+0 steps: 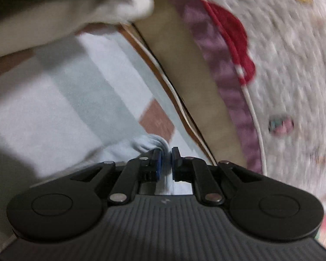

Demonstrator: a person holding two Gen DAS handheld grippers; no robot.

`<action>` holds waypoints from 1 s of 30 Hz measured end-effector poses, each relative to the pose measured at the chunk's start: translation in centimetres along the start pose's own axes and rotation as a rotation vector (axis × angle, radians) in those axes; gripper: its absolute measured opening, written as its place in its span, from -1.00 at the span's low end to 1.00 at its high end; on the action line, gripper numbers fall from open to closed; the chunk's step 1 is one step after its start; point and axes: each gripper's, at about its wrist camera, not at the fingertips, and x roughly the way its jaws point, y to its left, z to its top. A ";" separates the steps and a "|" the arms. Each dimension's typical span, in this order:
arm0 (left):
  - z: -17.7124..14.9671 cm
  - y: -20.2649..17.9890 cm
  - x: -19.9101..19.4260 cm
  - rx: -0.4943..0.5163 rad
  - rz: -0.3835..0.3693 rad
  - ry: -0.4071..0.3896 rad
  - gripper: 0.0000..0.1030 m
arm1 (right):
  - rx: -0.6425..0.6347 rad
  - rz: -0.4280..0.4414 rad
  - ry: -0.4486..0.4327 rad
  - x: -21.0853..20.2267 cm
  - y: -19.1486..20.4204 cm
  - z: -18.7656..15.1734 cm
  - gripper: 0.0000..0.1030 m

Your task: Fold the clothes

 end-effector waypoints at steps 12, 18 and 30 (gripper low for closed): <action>-1.3 -3.8 -6.3 0.555 0.191 0.036 -0.23 | -0.294 -0.172 -0.122 -3.4 6.0 -3.3 -0.28; -3.2 -1.5 -9.0 0.552 0.254 0.133 0.02 | -0.633 -0.122 -0.111 -5.9 12.2 -9.2 0.17; -6.8 1.7 -12.2 0.703 0.310 0.200 0.18 | -1.127 -0.071 0.103 -4.0 17.7 -20.2 0.27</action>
